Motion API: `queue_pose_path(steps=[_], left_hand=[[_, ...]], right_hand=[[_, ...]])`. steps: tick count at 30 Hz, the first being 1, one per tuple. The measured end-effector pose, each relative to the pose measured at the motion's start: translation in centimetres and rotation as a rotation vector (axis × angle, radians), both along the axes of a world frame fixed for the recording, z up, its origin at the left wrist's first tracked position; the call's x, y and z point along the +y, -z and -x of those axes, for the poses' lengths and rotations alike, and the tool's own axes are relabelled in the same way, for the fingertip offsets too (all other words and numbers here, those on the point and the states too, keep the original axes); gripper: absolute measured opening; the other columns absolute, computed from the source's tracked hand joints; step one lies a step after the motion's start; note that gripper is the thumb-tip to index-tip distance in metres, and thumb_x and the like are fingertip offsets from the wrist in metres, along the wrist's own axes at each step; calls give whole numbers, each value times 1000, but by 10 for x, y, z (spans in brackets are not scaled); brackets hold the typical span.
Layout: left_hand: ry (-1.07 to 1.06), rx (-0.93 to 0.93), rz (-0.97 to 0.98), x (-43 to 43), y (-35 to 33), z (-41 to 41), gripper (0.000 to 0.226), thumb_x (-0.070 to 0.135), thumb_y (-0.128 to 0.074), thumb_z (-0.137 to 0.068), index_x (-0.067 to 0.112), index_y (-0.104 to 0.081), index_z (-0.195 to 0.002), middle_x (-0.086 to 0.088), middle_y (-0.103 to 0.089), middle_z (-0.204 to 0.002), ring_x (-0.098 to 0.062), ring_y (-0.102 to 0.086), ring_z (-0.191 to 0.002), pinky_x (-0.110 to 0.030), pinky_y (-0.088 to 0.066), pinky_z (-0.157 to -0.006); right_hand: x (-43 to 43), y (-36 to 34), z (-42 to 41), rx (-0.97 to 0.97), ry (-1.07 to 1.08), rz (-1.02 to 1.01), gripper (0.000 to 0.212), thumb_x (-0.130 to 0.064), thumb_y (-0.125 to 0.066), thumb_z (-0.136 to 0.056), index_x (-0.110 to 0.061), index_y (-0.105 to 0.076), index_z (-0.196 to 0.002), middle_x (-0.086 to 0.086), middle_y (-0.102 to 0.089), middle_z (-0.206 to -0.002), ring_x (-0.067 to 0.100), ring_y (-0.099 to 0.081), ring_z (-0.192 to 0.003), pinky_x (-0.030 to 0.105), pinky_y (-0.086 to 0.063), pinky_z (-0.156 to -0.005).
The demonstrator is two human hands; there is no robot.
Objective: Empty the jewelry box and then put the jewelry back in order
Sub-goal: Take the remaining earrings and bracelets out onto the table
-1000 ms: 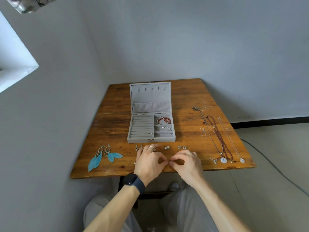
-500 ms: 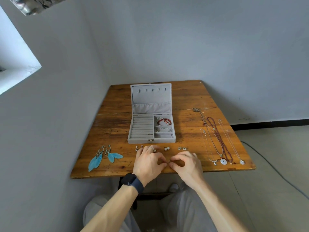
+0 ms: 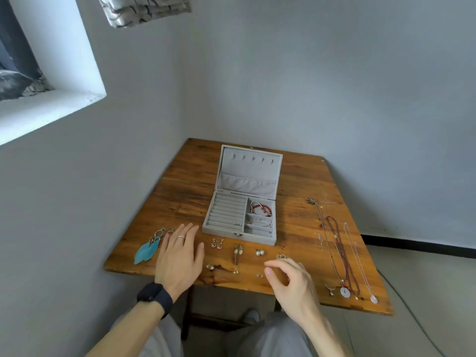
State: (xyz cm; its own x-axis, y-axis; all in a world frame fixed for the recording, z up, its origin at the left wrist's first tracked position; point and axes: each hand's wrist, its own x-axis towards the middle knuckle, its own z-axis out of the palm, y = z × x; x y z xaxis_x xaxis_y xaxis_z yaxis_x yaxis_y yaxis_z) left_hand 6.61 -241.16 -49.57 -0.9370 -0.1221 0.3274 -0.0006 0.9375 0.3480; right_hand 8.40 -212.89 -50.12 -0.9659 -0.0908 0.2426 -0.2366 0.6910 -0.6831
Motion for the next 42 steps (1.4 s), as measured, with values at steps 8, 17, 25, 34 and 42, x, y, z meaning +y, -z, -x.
queue_pose_path(steps=[8, 17, 25, 34, 42], left_hand=[[25, -275, 151, -11, 29, 8, 65, 53, -5, -103, 24, -3, -160, 11, 0, -167, -9, 6, -153, -47, 10, -121], [23, -262, 149, -12, 30, 6, 64, 52, -5, -102, 25, -6, -160, 10, -3, -167, -10, 5, -153, -50, 14, -119], [29, -255, 138, -12, 31, 6, 66, 52, -4, -100, 24, -8, -160, 8, -5, -167, -12, 3, -154, -52, 12, -120], [28, -267, 106, -12, 30, 6, 65, 52, -6, -101, 25, -7, -160, 9, -2, -167, -11, 5, -153, -54, 11, -121], [25, -272, 103, -12, 28, 6, 63, 51, -8, -102, 25, -7, -160, 9, -2, -167, -11, 5, -153, -53, 14, -120]], right_hand=[[-42, -35, 65, 93, -100, -285, 24, -36, -59, -98, -30, -69, -118, -16, -65, -114, 4, -54, -105, 17, -45, -80], [-79, -40, 123, 42, -120, -577, 31, -37, -57, -99, -25, -70, -124, 0, -63, -118, 22, -52, -117, 36, -52, -91], [-94, -39, 127, 6, -34, -610, 21, -34, -67, -94, -25, -77, -111, 3, -66, -113, 27, -55, -112, 43, -55, -85], [-102, -41, 139, -183, -26, -646, 23, -20, -65, -94, -25, -76, -113, 7, -60, -126, 27, -57, -118, 34, -48, -98], [-79, -56, 108, -196, -38, -137, 7, -23, -54, -102, -28, -58, -99, -16, -66, -94, -1, -62, -83, 9, -43, -57]])
